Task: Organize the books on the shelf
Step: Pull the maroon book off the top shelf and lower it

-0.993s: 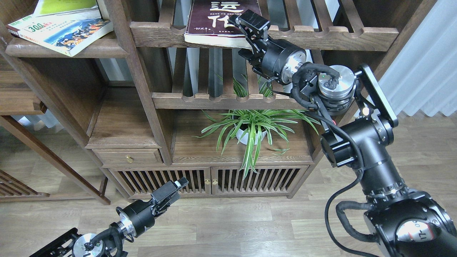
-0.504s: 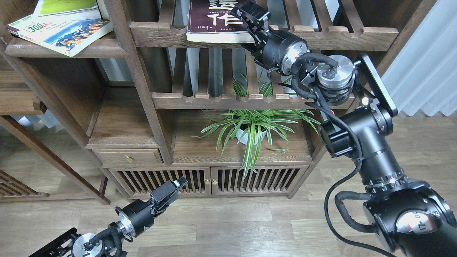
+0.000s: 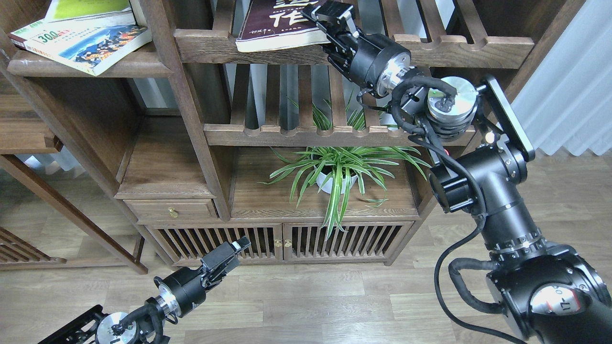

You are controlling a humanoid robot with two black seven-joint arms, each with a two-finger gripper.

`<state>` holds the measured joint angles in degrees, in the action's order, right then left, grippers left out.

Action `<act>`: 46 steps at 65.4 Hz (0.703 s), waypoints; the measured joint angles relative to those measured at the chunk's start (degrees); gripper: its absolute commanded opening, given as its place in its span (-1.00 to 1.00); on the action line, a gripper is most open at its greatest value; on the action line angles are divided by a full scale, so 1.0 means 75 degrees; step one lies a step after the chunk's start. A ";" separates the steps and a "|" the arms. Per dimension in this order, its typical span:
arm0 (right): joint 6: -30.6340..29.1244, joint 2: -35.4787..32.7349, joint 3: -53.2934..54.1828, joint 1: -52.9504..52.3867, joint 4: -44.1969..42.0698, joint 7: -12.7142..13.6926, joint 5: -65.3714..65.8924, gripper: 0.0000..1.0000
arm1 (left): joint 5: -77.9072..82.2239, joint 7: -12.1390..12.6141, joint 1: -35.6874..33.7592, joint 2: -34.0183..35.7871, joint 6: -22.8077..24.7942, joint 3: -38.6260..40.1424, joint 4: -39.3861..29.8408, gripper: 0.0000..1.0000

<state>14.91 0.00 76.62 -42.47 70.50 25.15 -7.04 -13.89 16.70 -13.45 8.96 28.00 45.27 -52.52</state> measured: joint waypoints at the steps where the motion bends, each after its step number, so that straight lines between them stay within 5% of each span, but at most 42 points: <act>1: -0.0038 0.0000 0.0007 0.0014 0.0000 0.0008 -0.0024 -0.92 | 0.0000 0.0000 0.0000 0.0000 0.0000 0.0000 0.0002 0.99; 27: -0.0371 -0.0045 0.1117 0.0532 0.0651 0.0377 -0.0449 -0.92 | -0.0012 0.0000 -0.0040 0.0113 0.0000 0.0000 0.0003 0.99; 46: -0.0702 -0.1508 0.1369 0.1343 0.1344 0.0383 -0.2033 -0.91 | -0.0072 -0.0029 -0.0094 0.0129 0.0000 0.0079 -0.0113 0.99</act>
<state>9.64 -11.31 86.89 -32.40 80.58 28.02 -22.28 -14.42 16.48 -14.16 9.93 28.00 45.87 -53.37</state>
